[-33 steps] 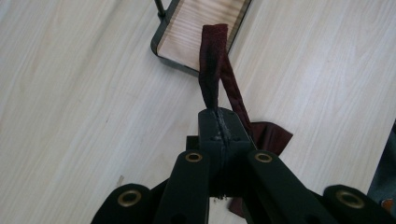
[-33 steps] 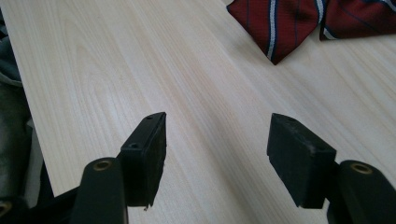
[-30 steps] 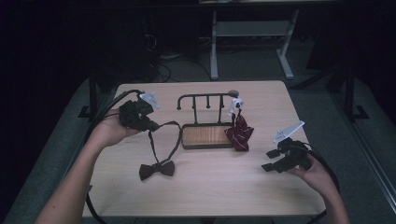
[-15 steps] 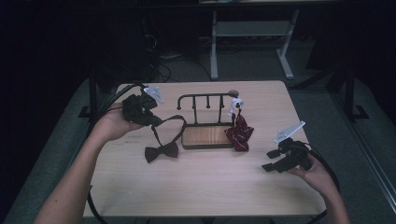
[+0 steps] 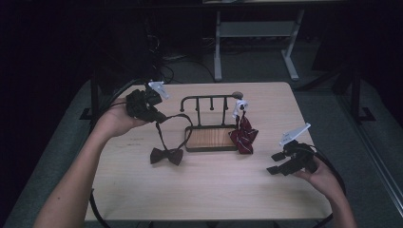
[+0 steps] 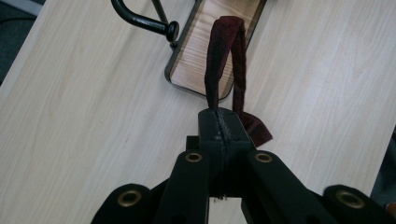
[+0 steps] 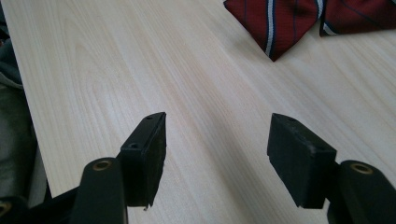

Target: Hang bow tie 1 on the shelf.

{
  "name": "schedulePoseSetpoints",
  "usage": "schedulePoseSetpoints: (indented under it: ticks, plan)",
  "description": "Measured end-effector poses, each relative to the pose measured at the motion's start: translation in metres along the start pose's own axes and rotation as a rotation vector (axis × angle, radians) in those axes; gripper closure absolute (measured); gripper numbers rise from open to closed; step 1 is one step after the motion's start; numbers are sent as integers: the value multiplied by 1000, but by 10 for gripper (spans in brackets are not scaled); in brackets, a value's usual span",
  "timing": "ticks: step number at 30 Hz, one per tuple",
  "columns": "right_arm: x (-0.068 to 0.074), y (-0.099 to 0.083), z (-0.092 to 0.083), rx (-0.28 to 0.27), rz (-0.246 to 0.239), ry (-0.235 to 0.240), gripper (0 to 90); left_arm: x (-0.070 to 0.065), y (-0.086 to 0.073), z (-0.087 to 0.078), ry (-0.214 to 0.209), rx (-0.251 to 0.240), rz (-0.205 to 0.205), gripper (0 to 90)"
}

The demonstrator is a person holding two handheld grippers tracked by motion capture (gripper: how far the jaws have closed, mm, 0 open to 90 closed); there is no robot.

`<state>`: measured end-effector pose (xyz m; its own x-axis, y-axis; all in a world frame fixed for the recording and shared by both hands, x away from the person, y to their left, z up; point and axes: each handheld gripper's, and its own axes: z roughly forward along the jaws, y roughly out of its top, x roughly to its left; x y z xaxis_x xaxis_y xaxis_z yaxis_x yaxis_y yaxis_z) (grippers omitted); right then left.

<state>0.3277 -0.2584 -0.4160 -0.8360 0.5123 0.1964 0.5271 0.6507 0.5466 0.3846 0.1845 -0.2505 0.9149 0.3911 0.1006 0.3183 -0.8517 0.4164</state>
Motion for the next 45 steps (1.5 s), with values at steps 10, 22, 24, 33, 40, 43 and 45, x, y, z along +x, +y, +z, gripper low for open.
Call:
schedulePoseSetpoints:
  ticks: [10, 22, 24, 33, 40, 43, 45]
  plan:
    - [1, 1, 0, 0, -2, -2, 371, 12, 8, -7, 7, 6, -14, 899]
    - [2, 0, -1, -3, 1, -2, 372, 29, 10, -8, 13, 17, -51, 899]
    - [2, 0, -2, -4, 1, -3, 372, 32, 10, -7, 17, 24, -52, 899]
    - [2, 0, -3, -7, 0, -6, 372, 45, 10, -2, 13, 36, -88, 899]
    - [2, -1, -6, -11, 6, -10, 372, 49, 12, 3, 14, 52, -100, 899]
    - [2, -1, -7, -14, 3, -12, 372, 50, 13, 6, 15, 56, -104, 898]
    - [3, -1, -7, -16, 5, -9, 372, 50, 14, 7, 14, 64, -108, 898]
